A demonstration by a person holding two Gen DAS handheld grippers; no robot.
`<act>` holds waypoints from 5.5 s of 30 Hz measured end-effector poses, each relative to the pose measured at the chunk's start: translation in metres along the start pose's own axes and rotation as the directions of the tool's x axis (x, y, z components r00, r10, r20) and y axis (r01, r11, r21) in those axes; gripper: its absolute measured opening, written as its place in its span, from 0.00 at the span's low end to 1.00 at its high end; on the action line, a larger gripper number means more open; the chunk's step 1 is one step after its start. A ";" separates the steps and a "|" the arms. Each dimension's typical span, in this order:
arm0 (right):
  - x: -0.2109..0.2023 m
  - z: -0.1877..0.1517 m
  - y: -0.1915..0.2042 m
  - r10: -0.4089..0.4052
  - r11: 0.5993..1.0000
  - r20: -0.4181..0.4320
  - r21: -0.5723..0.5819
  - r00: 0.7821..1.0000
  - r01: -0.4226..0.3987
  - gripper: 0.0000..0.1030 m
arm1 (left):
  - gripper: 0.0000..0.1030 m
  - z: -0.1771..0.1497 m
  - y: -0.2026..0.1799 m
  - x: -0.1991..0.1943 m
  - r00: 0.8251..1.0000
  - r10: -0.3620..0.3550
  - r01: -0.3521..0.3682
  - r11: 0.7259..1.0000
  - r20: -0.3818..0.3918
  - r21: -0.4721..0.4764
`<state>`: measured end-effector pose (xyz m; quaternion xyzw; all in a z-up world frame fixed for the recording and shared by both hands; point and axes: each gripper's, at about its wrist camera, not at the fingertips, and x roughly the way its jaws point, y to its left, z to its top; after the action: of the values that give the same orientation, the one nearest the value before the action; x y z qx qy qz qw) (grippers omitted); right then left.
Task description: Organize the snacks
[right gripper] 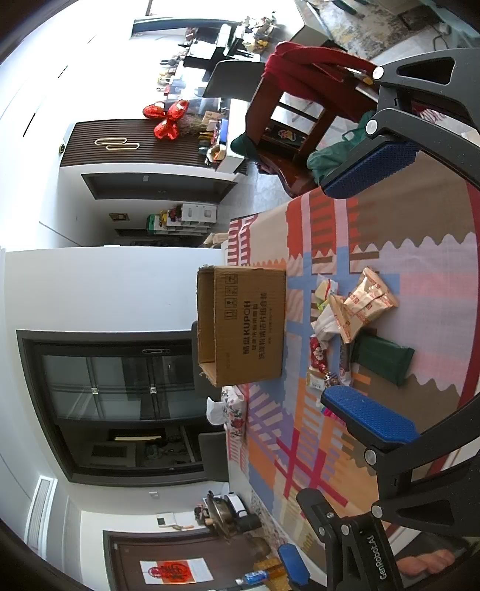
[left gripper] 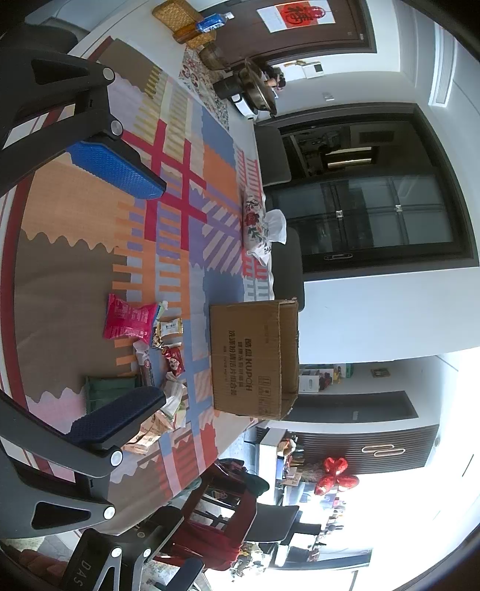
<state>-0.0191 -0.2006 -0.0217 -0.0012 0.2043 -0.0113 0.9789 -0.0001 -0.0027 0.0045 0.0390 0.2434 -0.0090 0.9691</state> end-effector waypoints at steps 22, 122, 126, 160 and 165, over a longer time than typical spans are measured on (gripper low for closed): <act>0.000 -0.001 0.000 0.000 1.000 -0.001 0.002 1.000 0.000 1.00 | 1.00 0.000 0.000 0.000 1.000 0.000 0.000 1.000 0.001 -0.001; 0.157 -0.023 0.011 0.131 0.980 -0.439 -0.080 0.889 -0.184 0.43 | 0.30 -0.020 -0.019 0.153 0.911 -0.236 0.234 0.971 -0.338 -0.049; 0.147 -0.010 0.015 0.167 0.974 -0.411 -0.072 0.896 -0.215 0.42 | 0.30 -0.005 -0.017 0.139 0.926 -0.241 0.240 0.970 -0.291 -0.043; 0.224 0.173 0.002 0.256 0.966 -0.151 -0.001 0.955 -0.260 0.43 | 0.30 0.179 -0.017 0.215 0.942 -0.294 0.298 0.954 -0.160 0.001; 0.253 0.198 -0.003 0.272 0.961 -0.162 0.008 0.948 -0.275 0.43 | 0.30 0.202 -0.021 0.245 0.947 -0.277 0.282 0.960 -0.165 0.002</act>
<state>0.2918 -0.2093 0.0590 0.0209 0.2813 0.1259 0.9511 0.3102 -0.0398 0.0647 0.0173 0.3248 -0.1461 0.9343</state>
